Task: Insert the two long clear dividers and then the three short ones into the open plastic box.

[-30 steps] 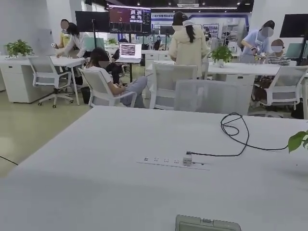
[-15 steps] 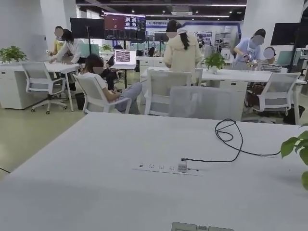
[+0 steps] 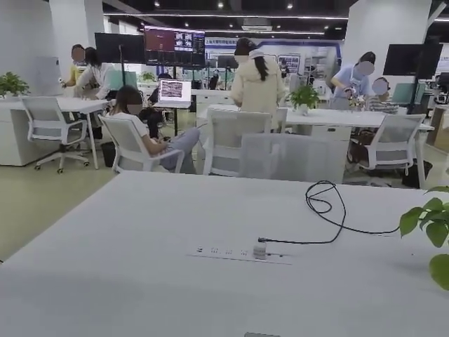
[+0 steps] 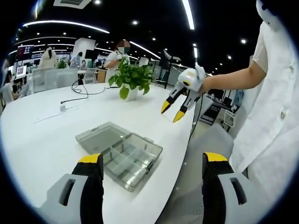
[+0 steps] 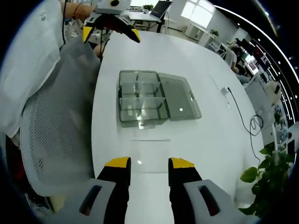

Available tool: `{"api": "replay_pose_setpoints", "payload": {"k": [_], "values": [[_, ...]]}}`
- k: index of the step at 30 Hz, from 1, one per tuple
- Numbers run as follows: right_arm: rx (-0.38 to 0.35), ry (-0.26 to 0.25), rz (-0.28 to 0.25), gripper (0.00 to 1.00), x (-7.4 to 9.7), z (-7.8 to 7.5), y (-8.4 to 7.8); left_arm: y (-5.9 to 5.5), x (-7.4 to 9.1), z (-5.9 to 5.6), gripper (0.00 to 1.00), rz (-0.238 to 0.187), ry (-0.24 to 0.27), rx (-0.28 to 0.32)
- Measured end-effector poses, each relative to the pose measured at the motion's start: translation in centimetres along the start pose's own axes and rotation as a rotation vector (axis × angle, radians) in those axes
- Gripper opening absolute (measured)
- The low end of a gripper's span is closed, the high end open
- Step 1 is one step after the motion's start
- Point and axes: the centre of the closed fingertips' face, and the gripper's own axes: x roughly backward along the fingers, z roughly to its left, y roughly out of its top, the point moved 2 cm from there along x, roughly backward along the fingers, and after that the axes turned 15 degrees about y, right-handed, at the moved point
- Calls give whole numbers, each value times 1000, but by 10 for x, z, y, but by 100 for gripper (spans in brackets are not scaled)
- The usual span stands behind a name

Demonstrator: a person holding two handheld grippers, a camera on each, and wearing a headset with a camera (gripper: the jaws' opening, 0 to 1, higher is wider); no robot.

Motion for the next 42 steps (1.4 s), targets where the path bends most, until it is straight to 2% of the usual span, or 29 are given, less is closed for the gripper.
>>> {"api": "replay_pose_setpoints", "payload": {"k": [7,9,12,15,18,21,22,25,29,35,42], "values": [[37,-45,-44,33,14,7,40,19,-4,1,85,-43,0,99],[48,-54,-51,33,17,9,50,24,-7,1,83,-42,6,136],[62,-67,-57,33,21,11,62,32,-9,0,80,-60,1,184],[72,-72,-77,33,23,17,77,43,-13,-2,79,-73,-9,287],[95,-79,-72,33,23,22,86,49,-15,-2,76,-77,-14,357],[110,-87,-73,33,24,27,95,52,-19,-4,70,-68,-17,381],[114,-89,-75,33,24,29,99,51,-20,-6,69,-48,-18,398],[127,-96,-74,33,23,33,106,55,-23,-11,68,-52,-36,437],[140,-106,-78,33,22,37,115,57,-29,-15,64,-43,-44,479],[158,-113,-81,33,20,43,126,58,-37,-27,58,-25,-71,528],[189,-130,-52,33,17,45,133,54,-44,-42,43,9,-98,567]]}}
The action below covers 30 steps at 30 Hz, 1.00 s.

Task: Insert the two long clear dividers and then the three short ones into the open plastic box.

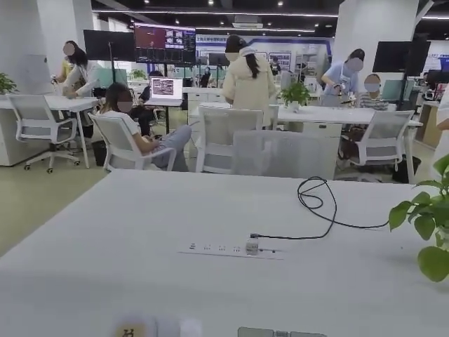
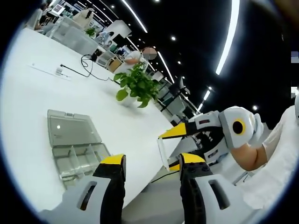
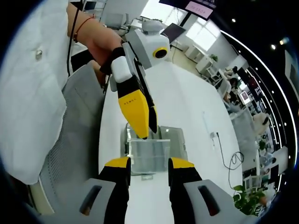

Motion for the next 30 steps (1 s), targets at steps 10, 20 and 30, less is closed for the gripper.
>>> {"api": "replay_pose_setpoints", "payload": {"k": [10,20,30], "values": [[28,8,14,33,-4,2,7,-10,-6,-10,24,48,-29,16],[42,10,27,33,-5,4,9,-15,-8,-12,10,70,-37,28],[47,16,38,33,-7,5,8,-17,-9,-15,0,78,-47,38]]}}
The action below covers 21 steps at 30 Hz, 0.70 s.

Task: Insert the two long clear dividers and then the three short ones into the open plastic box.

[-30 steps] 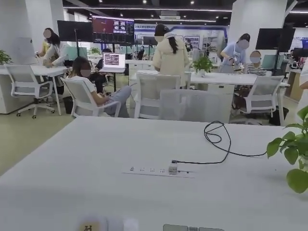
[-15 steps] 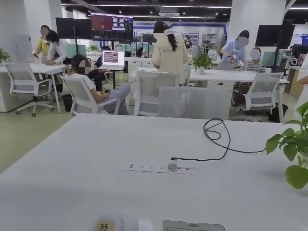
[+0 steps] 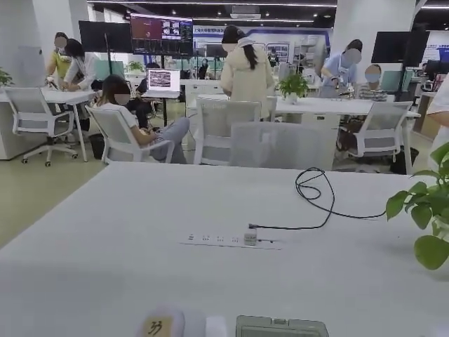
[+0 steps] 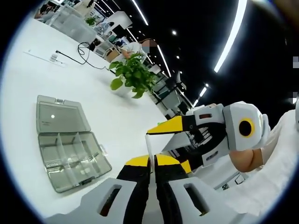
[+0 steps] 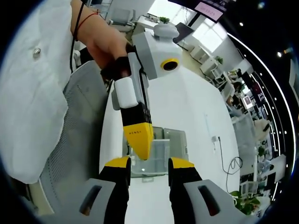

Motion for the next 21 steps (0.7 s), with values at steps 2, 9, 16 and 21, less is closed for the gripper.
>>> {"api": "replay_pose_setpoints", "payload": {"k": [2,9,16,21], "values": [[3,-2,2,33,0,0,0,0,0,1,0,0,3,6],[14,-4,6,33,0,-1,1,0,0,1,0,-6,9,22],[17,-10,2,33,3,-2,2,1,4,3,0,-25,16,21],[-3,-8,-29,33,10,-5,5,3,5,4,0,-36,27,-60]]}}
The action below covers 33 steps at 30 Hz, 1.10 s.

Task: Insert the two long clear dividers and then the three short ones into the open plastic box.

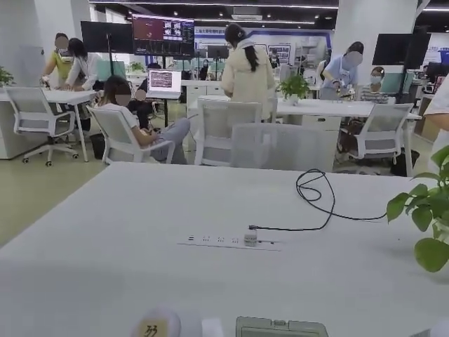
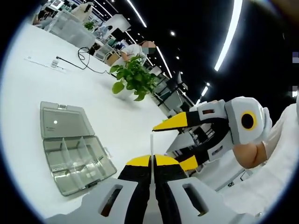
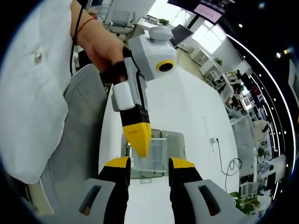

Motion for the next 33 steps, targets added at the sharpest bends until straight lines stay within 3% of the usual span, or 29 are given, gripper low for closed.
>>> {"api": "replay_pose_setpoints", "payload": {"k": [3,9,12,16,22,29,33], "values": [[-43,25,-51,33,4,-2,1,-1,1,-1,0,-18,-10,-142],[-104,90,-127,29,13,-4,3,-6,4,-8,0,-31,-49,-330],[-138,153,-174,27,17,-2,5,-8,6,-11,0,-49,-73,-462],[-187,242,-240,22,22,2,10,-12,11,-20,0,-62,-130,-573],[-214,362,-274,17,25,9,14,-15,15,-23,0,-63,-163,-645],[-206,498,-288,13,24,24,19,-17,20,-33,0,-68,-216,-661],[-215,538,-293,9,23,28,20,-17,22,-36,0,-74,-230,-663]]}}
